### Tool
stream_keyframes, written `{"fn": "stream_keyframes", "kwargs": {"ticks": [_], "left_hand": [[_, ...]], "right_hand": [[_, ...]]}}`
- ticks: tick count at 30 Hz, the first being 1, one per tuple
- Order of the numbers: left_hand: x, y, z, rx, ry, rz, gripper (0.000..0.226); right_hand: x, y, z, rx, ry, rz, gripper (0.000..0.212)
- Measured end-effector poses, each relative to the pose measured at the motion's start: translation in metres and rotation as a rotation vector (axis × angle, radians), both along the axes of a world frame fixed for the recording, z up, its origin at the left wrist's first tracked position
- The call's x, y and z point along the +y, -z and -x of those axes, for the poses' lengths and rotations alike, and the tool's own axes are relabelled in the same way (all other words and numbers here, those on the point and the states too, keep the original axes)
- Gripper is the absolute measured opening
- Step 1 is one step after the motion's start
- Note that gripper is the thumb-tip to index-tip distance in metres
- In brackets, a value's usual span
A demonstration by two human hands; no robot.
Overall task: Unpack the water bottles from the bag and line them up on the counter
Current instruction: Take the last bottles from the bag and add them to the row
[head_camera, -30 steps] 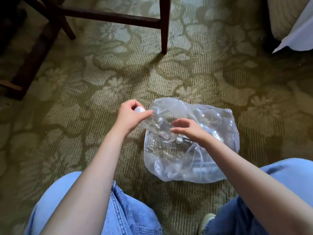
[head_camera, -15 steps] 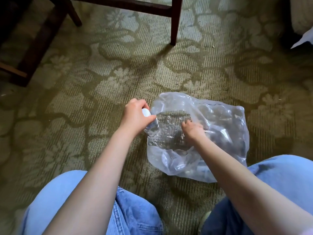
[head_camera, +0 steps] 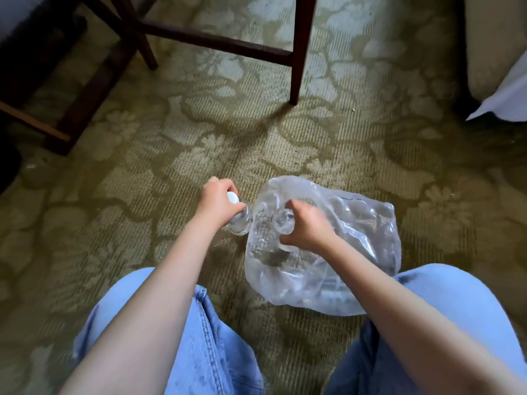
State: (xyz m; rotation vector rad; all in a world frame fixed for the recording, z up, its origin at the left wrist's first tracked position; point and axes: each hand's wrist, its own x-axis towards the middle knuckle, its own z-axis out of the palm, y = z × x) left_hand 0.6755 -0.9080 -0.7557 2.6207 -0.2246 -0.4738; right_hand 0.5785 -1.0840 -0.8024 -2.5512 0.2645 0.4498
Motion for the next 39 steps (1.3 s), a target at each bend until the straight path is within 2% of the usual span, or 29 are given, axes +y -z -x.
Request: {"fn": "stream_keyframes", "kwargs": {"ticks": [3,6,11,17,24,28,33,39], "left_hand": [[0.001,-0.030,-0.006,0.001,-0.003,-0.001,0.023],[0.007,-0.077,-0.013,-0.022,-0.023,-0.003,0.023],[0.020,-0.191,-0.019,-0.052,-0.061,0.001,0.021],[0.046,-0.353,-0.016,-0.094,-0.133,0.000,0.022],[0.097,-0.545,0.015,-0.156,-0.275,0.000,0.022],[0.126,-0.630,0.051,-0.197,-0.380,-0.025,0.021],[0.168,-0.701,0.116,-0.267,-0.556,-0.080,0.021],[0.234,-0.758,0.210,-0.327,-0.780,-0.136,0.022]], "right_hand": [[-0.003,-0.037,-0.002,-0.035,0.101,-0.145,0.069],[0.005,-0.090,-0.016,-0.113,0.103,-0.190,0.069],[0.023,-0.206,-0.039,-0.159,0.108,-0.152,0.064],[0.051,-0.374,-0.057,-0.221,0.105,-0.166,0.059],[0.097,-0.574,-0.061,-0.259,-0.019,-0.178,0.055],[0.126,-0.663,-0.050,-0.306,-0.156,-0.204,0.056],[0.167,-0.737,-0.021,-0.379,-0.330,-0.275,0.050],[0.237,-0.787,0.025,-0.372,-0.578,-0.357,0.051]]}}
